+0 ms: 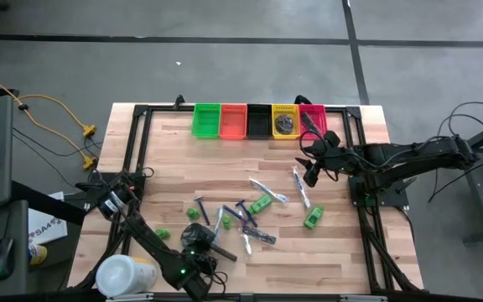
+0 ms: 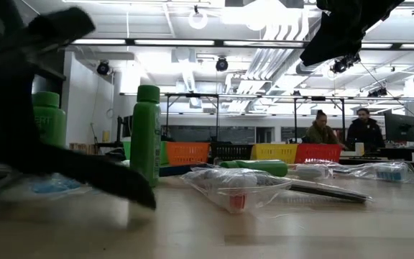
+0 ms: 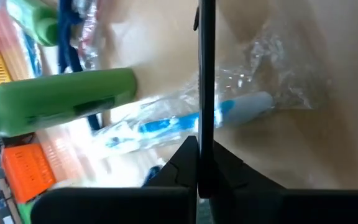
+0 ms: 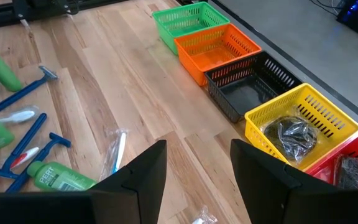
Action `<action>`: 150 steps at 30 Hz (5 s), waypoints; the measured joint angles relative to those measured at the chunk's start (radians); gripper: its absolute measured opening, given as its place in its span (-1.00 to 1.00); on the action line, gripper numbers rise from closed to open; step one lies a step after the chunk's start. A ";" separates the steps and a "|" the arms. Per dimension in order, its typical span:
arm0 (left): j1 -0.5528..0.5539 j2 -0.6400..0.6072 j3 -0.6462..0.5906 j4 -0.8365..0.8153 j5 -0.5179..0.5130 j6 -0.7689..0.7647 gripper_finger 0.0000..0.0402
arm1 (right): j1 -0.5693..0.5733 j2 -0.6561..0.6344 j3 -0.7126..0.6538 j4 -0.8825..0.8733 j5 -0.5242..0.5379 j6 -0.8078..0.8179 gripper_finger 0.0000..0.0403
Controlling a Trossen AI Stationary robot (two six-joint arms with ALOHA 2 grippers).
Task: Pick & Place Travel size toiletries
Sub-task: Put the black comb into the red bin
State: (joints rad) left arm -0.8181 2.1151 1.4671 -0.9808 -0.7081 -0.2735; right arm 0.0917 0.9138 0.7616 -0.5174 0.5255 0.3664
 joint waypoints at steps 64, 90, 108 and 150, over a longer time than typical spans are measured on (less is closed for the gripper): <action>0.840 -0.600 -0.213 0.510 0.343 0.666 -0.97 | -0.075 0.291 -0.001 0.584 -0.169 -0.483 -0.15; 0.838 -0.600 -0.213 0.516 0.356 0.662 -0.97 | -0.074 0.356 -0.001 0.802 -0.289 -0.529 -0.35; 0.838 -0.600 -0.213 0.515 0.362 0.661 -0.96 | -0.088 0.366 0.000 0.786 -0.342 -0.531 -0.95; 0.838 -0.820 -0.472 0.359 0.187 0.468 -0.45 | -0.677 0.164 -0.120 0.347 -0.024 -0.125 -0.96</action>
State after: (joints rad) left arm 0.0200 1.2953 0.9952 -0.6218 -0.5214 0.1949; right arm -0.5855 1.0779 0.6421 -0.1700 0.5013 0.2414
